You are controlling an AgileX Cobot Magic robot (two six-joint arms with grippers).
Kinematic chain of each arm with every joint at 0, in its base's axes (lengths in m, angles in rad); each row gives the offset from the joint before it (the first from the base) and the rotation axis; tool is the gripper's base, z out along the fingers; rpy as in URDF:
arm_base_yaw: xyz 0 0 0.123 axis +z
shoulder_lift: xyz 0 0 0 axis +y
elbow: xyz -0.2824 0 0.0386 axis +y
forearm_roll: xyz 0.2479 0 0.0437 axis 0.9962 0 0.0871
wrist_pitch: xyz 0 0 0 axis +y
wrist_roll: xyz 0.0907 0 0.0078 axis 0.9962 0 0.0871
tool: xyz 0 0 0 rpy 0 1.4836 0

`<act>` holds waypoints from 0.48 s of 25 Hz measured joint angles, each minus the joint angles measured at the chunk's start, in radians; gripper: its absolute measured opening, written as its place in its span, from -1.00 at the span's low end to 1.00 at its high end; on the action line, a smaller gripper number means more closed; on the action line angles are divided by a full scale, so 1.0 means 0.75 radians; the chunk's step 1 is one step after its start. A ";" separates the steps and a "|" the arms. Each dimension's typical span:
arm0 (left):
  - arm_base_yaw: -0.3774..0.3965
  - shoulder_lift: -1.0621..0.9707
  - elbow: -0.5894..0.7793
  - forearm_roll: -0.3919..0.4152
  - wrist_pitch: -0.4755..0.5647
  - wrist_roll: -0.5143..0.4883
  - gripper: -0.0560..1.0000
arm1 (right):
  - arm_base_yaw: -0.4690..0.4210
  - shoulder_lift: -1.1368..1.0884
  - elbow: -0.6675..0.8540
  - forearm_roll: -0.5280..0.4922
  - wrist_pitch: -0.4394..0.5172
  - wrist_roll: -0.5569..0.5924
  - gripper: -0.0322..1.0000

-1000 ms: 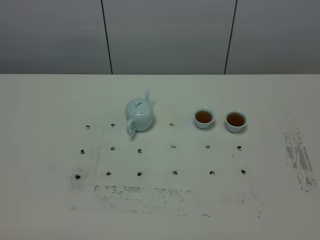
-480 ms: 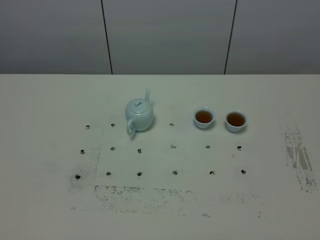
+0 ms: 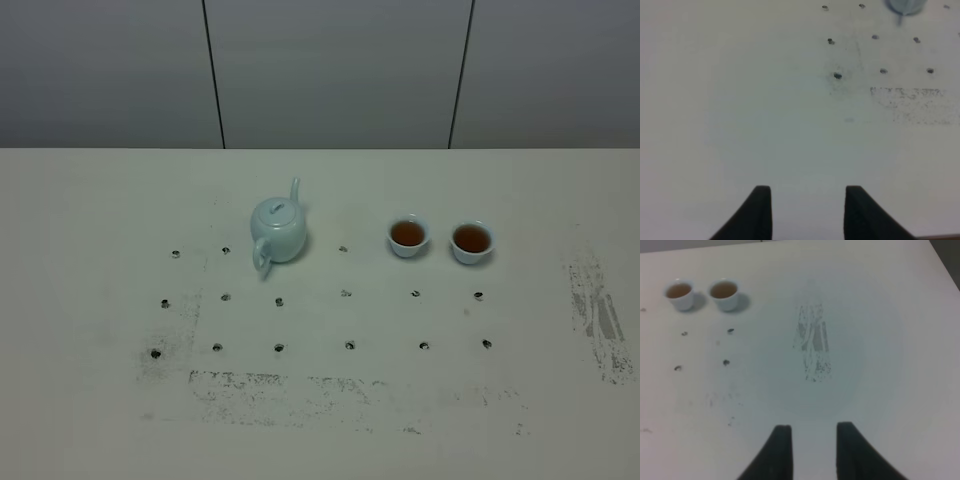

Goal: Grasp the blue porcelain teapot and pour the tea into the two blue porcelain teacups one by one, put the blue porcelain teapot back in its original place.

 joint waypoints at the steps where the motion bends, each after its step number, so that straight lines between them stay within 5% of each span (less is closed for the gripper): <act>1: 0.000 0.000 0.000 0.000 0.000 0.000 -0.12 | 0.000 0.000 0.000 0.000 0.000 0.000 -0.49; 12: 0.000 0.000 0.000 0.000 0.000 0.000 -0.12 | 0.000 0.000 0.000 0.000 0.000 0.000 -0.49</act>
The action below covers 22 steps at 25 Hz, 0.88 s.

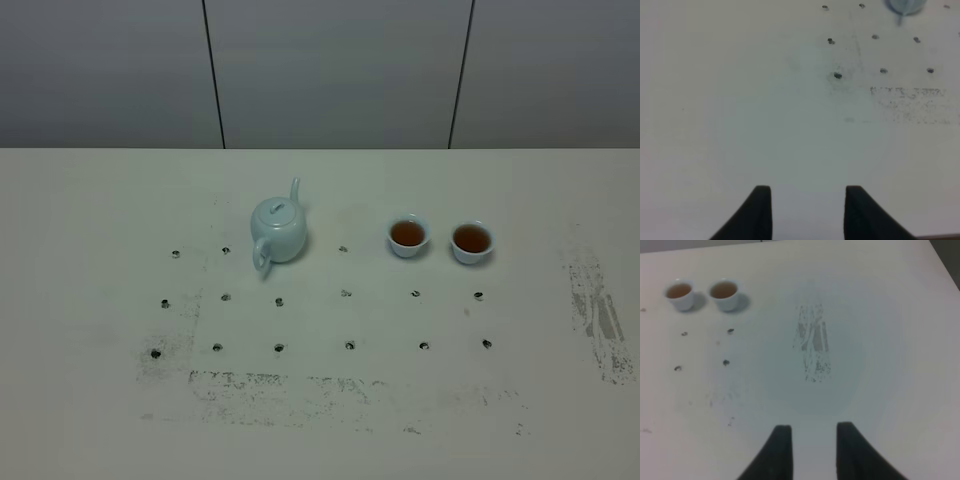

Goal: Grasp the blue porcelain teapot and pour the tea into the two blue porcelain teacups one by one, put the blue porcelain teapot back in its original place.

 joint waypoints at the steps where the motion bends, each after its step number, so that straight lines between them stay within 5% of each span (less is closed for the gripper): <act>1: 0.000 0.000 0.000 0.000 0.000 0.000 -0.12 | 0.000 0.000 0.000 0.000 0.000 0.000 -0.49; 22: 0.000 0.000 0.000 0.000 0.000 0.000 -0.12 | 0.000 0.000 0.000 0.003 0.000 0.000 -0.49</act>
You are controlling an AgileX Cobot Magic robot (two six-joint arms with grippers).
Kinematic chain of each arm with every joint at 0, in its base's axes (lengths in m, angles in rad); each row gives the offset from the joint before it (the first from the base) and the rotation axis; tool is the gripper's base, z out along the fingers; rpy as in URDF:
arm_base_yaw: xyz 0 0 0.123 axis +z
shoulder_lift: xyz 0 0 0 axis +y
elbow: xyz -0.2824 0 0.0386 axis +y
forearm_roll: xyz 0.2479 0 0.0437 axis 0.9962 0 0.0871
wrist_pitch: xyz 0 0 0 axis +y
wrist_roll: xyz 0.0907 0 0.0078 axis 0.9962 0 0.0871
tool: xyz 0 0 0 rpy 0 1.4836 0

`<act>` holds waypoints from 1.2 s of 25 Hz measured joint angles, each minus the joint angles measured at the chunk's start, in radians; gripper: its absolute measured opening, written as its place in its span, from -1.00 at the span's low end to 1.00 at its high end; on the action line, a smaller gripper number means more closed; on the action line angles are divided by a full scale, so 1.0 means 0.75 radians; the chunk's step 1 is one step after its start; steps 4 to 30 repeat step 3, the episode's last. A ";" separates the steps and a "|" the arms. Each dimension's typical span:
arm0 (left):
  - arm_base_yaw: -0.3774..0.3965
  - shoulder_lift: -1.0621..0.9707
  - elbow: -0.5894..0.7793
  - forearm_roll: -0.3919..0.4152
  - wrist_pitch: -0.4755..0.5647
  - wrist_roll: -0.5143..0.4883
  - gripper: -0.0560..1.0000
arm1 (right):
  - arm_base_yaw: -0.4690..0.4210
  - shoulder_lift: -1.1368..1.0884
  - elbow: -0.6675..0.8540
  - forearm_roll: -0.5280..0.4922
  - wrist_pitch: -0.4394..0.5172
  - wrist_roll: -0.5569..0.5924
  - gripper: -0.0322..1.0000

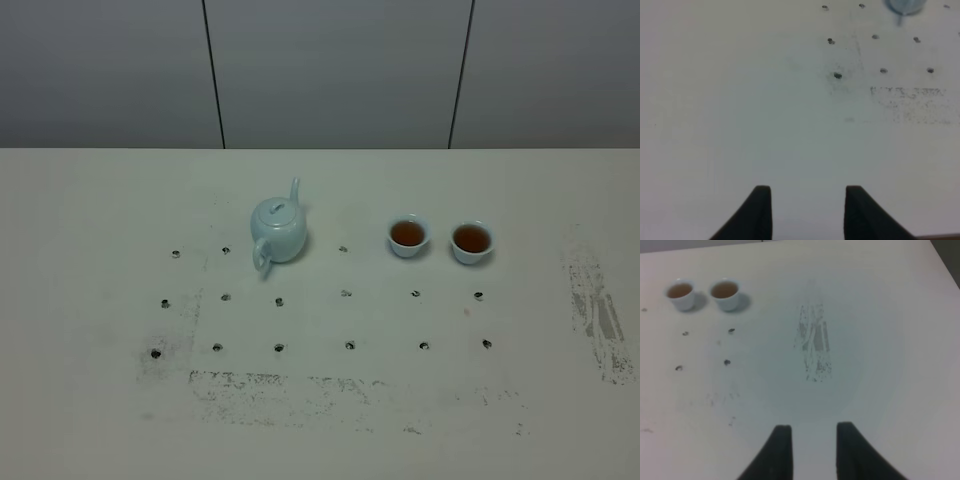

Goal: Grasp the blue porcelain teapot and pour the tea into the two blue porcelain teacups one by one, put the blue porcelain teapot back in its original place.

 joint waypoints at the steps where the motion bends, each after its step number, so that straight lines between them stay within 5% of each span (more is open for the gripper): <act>1: 0.000 0.000 0.000 0.000 0.000 0.000 -0.12 | 0.000 0.000 0.000 0.000 0.000 0.000 -0.49; 30: 0.000 0.000 0.000 0.000 0.000 0.000 -0.12 | 0.000 0.000 0.000 0.000 0.000 0.000 -0.49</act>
